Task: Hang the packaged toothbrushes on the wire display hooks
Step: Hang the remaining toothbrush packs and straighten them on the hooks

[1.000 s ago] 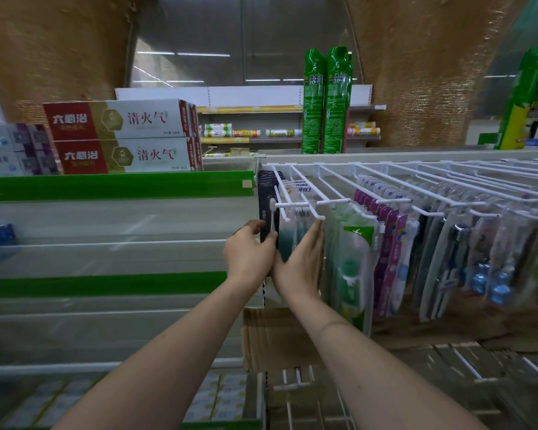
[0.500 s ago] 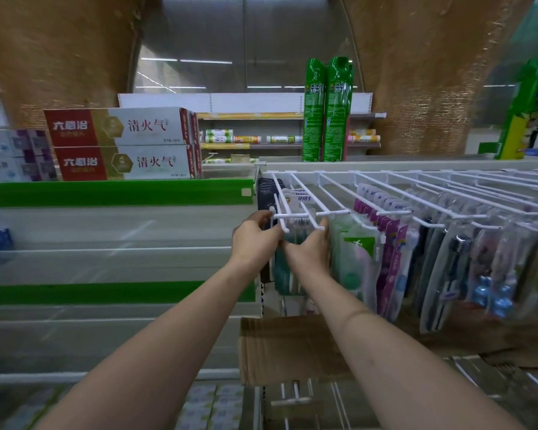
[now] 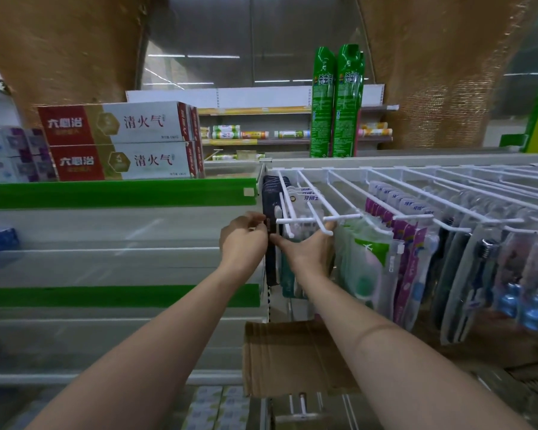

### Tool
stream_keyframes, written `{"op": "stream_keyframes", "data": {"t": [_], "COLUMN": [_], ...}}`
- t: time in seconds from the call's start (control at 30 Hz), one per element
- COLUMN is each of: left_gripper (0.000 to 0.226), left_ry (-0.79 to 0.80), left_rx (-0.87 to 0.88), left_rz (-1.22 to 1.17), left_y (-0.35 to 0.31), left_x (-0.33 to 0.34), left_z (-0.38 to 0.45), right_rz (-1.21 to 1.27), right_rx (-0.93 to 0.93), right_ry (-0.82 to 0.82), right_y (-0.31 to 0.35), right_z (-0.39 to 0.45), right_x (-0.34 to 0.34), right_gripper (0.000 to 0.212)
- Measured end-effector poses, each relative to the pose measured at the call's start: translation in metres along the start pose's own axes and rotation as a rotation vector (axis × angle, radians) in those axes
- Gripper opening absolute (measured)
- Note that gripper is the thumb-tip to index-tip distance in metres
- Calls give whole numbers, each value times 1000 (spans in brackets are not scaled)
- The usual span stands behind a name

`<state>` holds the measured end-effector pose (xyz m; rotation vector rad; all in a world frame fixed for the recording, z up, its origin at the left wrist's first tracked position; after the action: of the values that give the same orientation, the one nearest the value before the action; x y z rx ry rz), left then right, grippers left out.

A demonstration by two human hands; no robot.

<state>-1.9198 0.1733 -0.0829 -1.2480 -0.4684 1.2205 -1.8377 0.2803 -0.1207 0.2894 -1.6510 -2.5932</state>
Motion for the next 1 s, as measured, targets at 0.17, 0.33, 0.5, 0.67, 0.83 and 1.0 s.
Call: {"op": "stream_keyframes", "data": {"t": [0.17, 0.33, 0.5, 0.67, 0.83, 1.0], "left_gripper": [25, 24, 25, 26, 22, 16], "left_ry": [-7, -2, 85, 152, 196, 365], "left_rx": [6, -7, -13, -28, -80, -177], "left_rz": [-25, -32, -73, -120, -185, -374], "left_y": [4, 10, 16, 19, 22, 18], "left_x": [-4, -4, 3, 11, 10, 16], "left_z": [-2, -2, -4, -9, -13, -23], "right_rz": [-26, -23, -55, -93, -129, -185], "right_rx": [0, -11, -45, -75, -123, -136], "right_ry": [-7, -65, -71, -70, -43, -34], "right_y": [-25, -1, -2, 2, 7, 4], "right_z": [11, -13, -22, -34, -47, -62], "right_x": [12, 0, -7, -14, -27, -33], "right_gripper": [123, 123, 113, 101, 102, 75]}}
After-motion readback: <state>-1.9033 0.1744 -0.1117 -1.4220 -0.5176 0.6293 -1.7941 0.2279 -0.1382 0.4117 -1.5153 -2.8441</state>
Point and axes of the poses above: each hand's wrist, its own z-axis towards the middle knuckle, its own x-axis out of the palm, y = z × x, the point moved 3 cm from there along z, towards the middle knuckle, and after that the axes turned 6 degrees about -x, right-handed, at the moved point
